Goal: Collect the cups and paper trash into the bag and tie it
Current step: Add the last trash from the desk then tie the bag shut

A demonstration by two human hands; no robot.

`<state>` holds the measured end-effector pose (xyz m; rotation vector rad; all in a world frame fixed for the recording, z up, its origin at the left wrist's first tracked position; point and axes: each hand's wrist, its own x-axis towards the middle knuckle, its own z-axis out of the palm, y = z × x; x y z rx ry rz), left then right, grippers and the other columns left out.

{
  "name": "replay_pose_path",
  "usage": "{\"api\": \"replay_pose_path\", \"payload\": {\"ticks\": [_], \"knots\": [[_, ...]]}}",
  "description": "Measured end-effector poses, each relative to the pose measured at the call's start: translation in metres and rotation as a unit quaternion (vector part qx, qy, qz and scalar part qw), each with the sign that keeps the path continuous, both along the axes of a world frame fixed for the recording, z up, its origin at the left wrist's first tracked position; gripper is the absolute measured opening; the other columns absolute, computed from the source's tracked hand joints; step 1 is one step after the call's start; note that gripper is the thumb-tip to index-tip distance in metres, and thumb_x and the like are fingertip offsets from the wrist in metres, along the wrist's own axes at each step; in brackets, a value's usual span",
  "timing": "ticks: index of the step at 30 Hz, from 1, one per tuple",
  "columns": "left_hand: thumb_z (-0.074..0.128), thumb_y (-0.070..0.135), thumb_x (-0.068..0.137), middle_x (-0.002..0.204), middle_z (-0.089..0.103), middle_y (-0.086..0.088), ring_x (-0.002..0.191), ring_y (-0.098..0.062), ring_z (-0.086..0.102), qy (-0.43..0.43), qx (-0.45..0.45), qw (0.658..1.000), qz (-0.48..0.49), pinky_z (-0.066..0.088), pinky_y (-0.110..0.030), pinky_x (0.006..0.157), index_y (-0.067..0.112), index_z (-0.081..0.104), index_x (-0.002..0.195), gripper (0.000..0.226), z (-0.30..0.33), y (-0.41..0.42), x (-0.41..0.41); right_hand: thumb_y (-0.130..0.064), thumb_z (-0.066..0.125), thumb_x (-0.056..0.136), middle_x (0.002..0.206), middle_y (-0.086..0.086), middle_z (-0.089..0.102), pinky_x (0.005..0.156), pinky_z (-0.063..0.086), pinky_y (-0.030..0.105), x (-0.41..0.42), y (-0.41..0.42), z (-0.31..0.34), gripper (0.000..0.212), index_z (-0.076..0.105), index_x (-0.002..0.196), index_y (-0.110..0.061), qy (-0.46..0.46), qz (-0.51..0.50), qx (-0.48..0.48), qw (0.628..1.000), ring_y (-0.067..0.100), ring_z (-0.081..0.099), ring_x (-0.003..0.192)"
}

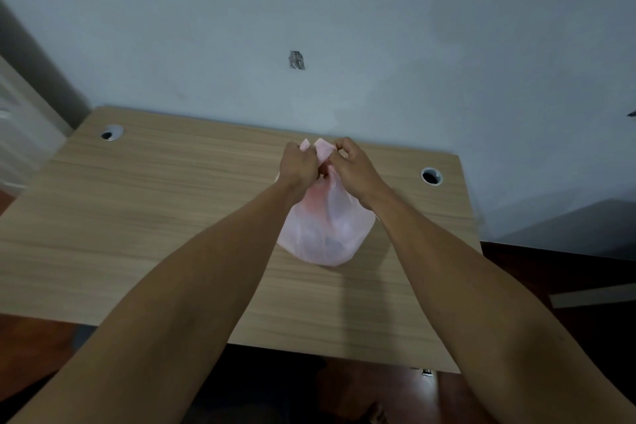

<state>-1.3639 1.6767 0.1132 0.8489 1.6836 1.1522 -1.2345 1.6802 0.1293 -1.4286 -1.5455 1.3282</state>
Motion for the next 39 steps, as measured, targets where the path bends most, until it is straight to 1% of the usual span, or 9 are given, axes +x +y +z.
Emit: {"api": "replay_pose_path", "payload": {"ticks": [8, 13, 15, 20, 23, 26, 30, 34, 39], "knots": [[0.057, 0.021, 0.100, 0.081, 0.062, -0.005, 0.070, -0.013, 0.065, 0.034, 0.132, 0.989, -0.062, 0.051, -0.023, 0.064, 0.011, 0.047, 0.088, 0.018, 0.000, -0.026, -0.001, -0.013, 0.058, 0.089, 0.072, 0.002, 0.067, 0.052, 0.045, 0.025, -0.002, 0.016, 0.006, 0.010, 0.064, 0.082, -0.009, -0.023, -0.121, -0.062, 0.990, 0.019, 0.063, 0.066], [0.078, 0.018, 0.088, 0.112, 0.069, -0.002, 0.099, -0.011, 0.066, 0.119, 0.208, 0.963, -0.125, 0.049, -0.021, 0.081, 0.016, 0.053, 0.074, 0.028, -0.006, -0.035, -0.006, -0.006, 0.061, 0.046, 0.071, 0.011, 0.074, 0.054, 0.050, 0.031, -0.002, 0.024, 0.002, 0.027, 0.076, 0.068, -0.005, -0.004, -0.172, -0.133, 0.976, 0.028, 0.069, 0.063], [0.077, 0.017, 0.087, 0.113, 0.071, 0.005, 0.102, -0.008, 0.067, 0.237, 0.267, 0.918, -0.172, 0.047, -0.025, 0.084, 0.026, 0.048, 0.070, 0.035, -0.008, -0.034, -0.011, -0.003, 0.062, 0.042, 0.066, 0.011, 0.071, 0.055, 0.050, 0.029, -0.002, 0.020, 0.007, 0.024, 0.074, 0.062, -0.004, 0.006, -0.164, -0.150, 0.975, 0.025, 0.064, 0.057], [0.060, 0.007, 0.086, 0.063, 0.057, 0.009, 0.053, -0.023, 0.048, 0.514, 0.308, 0.766, -0.233, 0.025, -0.036, 0.075, 0.017, 0.049, 0.076, 0.018, 0.000, -0.033, -0.019, 0.002, 0.067, 0.073, 0.078, 0.019, 0.074, 0.053, 0.051, 0.031, 0.000, 0.020, 0.008, 0.014, 0.074, 0.084, 0.006, -0.041, -0.160, -0.143, 0.976, 0.027, 0.069, 0.061], [0.059, 0.015, 0.094, 0.055, 0.043, 0.013, 0.056, -0.026, 0.047, 0.485, 0.242, 0.814, -0.208, 0.031, -0.040, 0.084, 0.020, 0.039, 0.082, 0.024, 0.009, -0.029, -0.019, -0.006, 0.068, 0.078, 0.064, 0.009, 0.058, 0.051, 0.041, 0.025, 0.004, 0.015, 0.015, 0.004, 0.064, 0.077, -0.007, -0.051, -0.089, -0.106, 0.989, 0.019, 0.054, 0.053], [0.061, 0.024, 0.093, 0.067, 0.063, 0.007, 0.074, -0.022, 0.059, 0.384, 0.133, 0.902, -0.146, 0.033, -0.037, 0.088, 0.022, 0.042, 0.084, 0.021, 0.014, -0.018, -0.024, -0.007, 0.067, 0.078, 0.067, 0.002, 0.053, 0.052, 0.037, 0.026, 0.009, 0.009, 0.020, 0.021, 0.049, 0.086, -0.017, -0.036, -0.003, -0.028, 0.999, 0.015, 0.048, 0.054], [0.061, 0.033, 0.089, 0.064, 0.069, 0.011, 0.078, -0.008, 0.064, 0.315, 0.034, 0.939, -0.136, 0.039, -0.037, 0.091, 0.021, 0.054, 0.087, 0.015, 0.015, -0.008, -0.032, -0.014, 0.071, 0.070, 0.073, 0.000, 0.058, 0.061, 0.041, 0.027, 0.018, 0.008, 0.014, 0.037, 0.050, 0.099, -0.023, -0.112, 0.132, 0.028, 0.985, 0.013, 0.050, 0.060], [0.064, 0.022, 0.091, 0.065, 0.064, -0.004, 0.062, -0.018, 0.054, 0.206, 0.015, 0.959, -0.192, 0.046, -0.030, 0.066, 0.011, 0.056, 0.064, 0.030, 0.020, -0.005, -0.035, -0.022, 0.067, 0.070, 0.092, -0.004, 0.058, 0.082, 0.032, 0.037, 0.024, 0.010, 0.001, 0.040, 0.041, 0.099, -0.029, -0.323, 0.164, 0.203, 0.910, 0.024, 0.053, 0.093], [0.062, 0.013, 0.095, 0.056, 0.044, -0.002, 0.047, -0.010, 0.037, 0.135, -0.001, 0.970, -0.200, 0.030, -0.023, 0.047, 0.009, 0.051, 0.064, 0.032, 0.022, -0.006, -0.031, -0.030, 0.080, 0.073, 0.102, 0.002, 0.055, 0.079, 0.041, 0.041, 0.039, 0.004, -0.019, 0.040, 0.053, 0.100, -0.018, -0.365, 0.134, 0.423, 0.818, 0.028, 0.055, 0.093]]}}
